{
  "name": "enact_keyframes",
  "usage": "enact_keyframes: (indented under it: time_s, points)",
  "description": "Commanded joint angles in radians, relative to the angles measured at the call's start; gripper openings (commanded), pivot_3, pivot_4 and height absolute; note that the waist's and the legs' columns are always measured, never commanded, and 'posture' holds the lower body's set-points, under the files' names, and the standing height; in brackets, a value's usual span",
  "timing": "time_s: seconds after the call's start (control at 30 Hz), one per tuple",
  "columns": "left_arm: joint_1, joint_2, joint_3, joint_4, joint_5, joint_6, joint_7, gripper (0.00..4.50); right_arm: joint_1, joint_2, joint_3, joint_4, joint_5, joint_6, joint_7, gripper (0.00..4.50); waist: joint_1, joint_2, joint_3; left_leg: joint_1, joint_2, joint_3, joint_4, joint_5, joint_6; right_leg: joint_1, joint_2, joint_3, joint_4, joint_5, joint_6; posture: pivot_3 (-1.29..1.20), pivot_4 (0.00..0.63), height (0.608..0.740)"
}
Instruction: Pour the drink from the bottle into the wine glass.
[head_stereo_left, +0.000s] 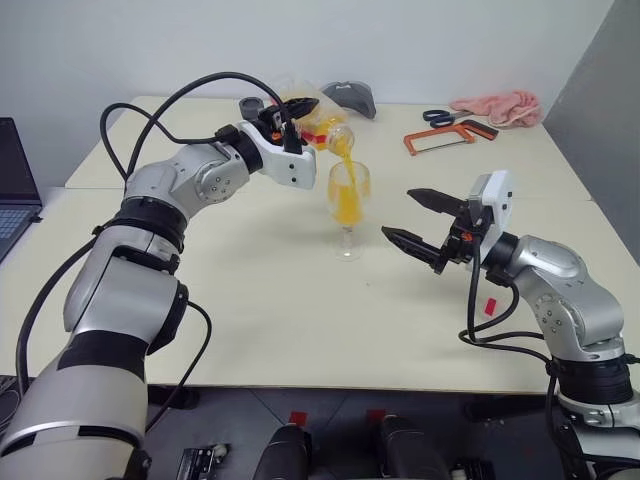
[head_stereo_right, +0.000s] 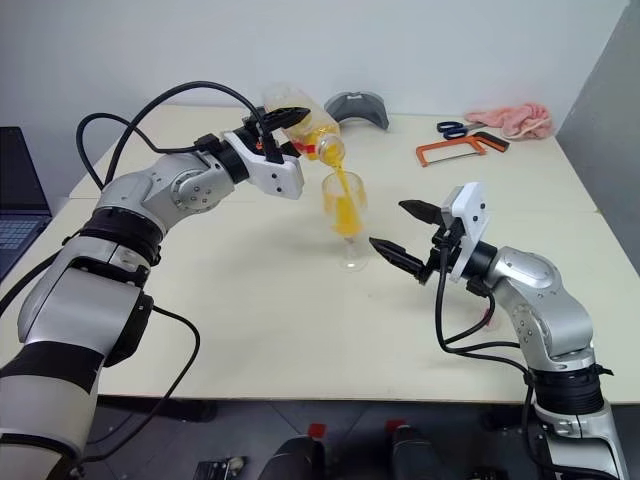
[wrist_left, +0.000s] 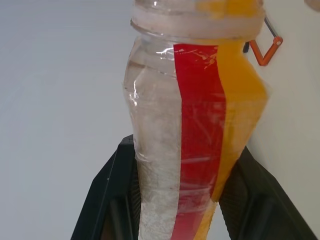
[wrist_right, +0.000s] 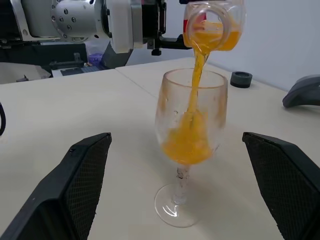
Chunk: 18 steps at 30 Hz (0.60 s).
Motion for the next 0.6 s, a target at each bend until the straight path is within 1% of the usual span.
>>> enact_keyframes:
  time_s: [0.03, 0.2, 0.4, 0.6]
  points:
    - [-0.05, 0.02, 0.005, -0.001, -0.004, 0.0, 0.03, 1.68, -0.01, 0.01, -0.027, -0.044, 0.022, -0.022, -0.011, 4.5, 0.0, 0.0, 0.0, 0.0, 0.0, 0.0, 0.0, 0.0, 0.0, 0.0, 0.0, 0.0, 0.0, 0.0, 0.0, 0.0, 0.15, 0.74]
    - [-0.056, 0.02, -0.003, 0.009, -0.002, 0.002, 0.036, 1.68, -0.016, 0.013, -0.047, -0.05, 0.038, -0.027, -0.014, 4.5, 0.0, 0.0, 0.0, 0.0, 0.0, 0.0, 0.0, 0.0, 0.0, 0.0, 0.0, 0.0, 0.0, 0.0, 0.0, 0.0, 0.15, 0.74]
    - [-0.067, 0.019, -0.009, 0.021, 0.002, 0.002, 0.042, 1.68, -0.049, -0.05, -0.083, -0.005, 0.03, -0.047, 0.036, 4.5, 0.0, 0.0, 0.0, 0.0, 0.0, 0.0, 0.0, 0.0, 0.0, 0.0, 0.0, 0.0, 0.0, 0.0, 0.0, 0.0, 0.15, 0.74]
    - [-0.074, 0.016, -0.015, 0.023, 0.007, 0.0, 0.045, 1.68, -0.098, -0.089, -0.077, 0.067, 0.013, -0.071, 0.087, 4.5, 0.0, 0.0, 0.0, 0.0, 0.0, 0.0, 0.0, 0.0, 0.0, 0.0, 0.0, 0.0, 0.0, 0.0, 0.0, 0.0, 0.15, 0.74]
